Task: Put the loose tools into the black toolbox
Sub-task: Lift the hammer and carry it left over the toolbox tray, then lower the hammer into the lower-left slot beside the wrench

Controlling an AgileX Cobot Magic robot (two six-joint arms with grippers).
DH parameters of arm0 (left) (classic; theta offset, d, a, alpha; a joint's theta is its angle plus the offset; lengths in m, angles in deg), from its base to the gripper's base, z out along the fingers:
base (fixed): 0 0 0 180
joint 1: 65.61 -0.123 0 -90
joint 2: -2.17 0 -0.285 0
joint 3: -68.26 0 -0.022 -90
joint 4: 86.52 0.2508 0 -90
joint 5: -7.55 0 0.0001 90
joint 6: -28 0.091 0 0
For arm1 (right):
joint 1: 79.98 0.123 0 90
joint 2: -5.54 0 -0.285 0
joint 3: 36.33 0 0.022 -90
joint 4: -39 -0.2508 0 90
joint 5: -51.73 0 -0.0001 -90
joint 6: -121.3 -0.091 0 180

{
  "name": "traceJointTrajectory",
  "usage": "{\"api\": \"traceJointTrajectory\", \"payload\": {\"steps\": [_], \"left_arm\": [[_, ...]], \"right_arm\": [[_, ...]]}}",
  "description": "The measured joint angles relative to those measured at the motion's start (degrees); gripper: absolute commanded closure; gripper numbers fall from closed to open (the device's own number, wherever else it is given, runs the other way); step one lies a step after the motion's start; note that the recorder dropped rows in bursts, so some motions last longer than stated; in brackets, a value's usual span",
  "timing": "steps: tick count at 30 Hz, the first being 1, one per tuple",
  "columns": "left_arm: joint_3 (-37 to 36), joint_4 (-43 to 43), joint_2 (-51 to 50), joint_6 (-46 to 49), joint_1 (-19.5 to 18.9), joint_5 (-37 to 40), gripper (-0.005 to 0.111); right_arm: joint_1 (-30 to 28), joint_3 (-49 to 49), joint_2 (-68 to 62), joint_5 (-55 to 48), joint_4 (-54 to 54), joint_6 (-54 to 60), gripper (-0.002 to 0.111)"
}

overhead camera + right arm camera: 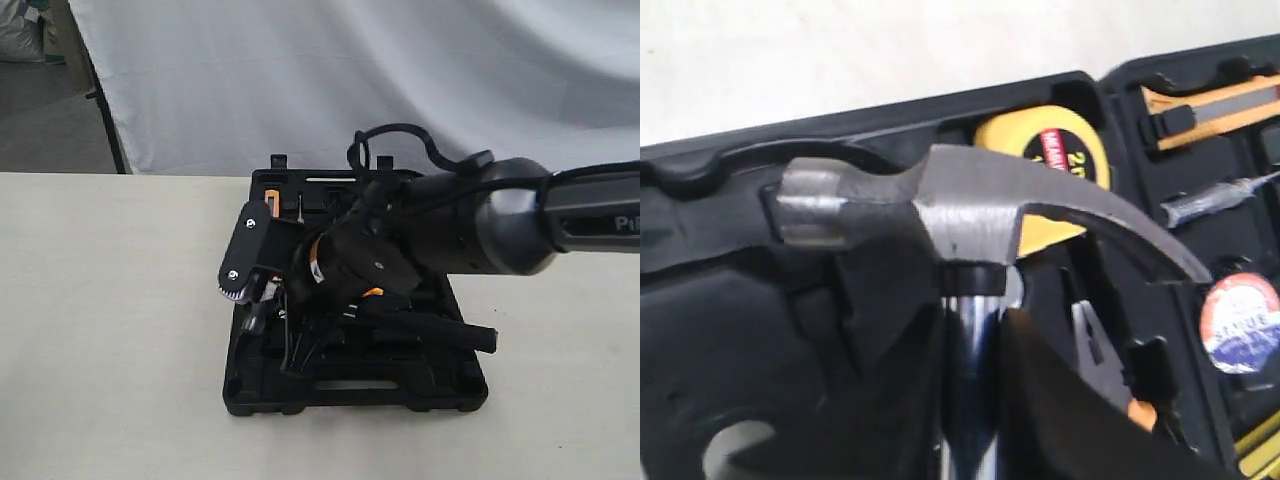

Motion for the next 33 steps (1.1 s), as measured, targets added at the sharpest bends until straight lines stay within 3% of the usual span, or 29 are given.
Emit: {"api": "traceJointTrajectory", "payload": {"steps": [6,9,18,33], "left_arm": [[0.00,0.00,0.00,0.00,0.00,0.00,0.106],[0.00,0.00,0.00,0.00,0.00,0.00,0.106],[0.00,0.00,0.00,0.00,0.00,0.00,0.106],[0.00,0.00,0.00,0.00,0.00,0.00,0.106]], "right_arm": [[0.02,5.81,-1.60,-12.87,-27.11,30.14,0.109],[0.02,7.37,-2.21,-15.64,-32.70,37.12,0.109],[-5.03,8.17,-7.24,-15.75,-33.35,40.19,0.109],[-4.74,8.17,-7.60,-14.12,-40.60,46.40,0.109]]}}
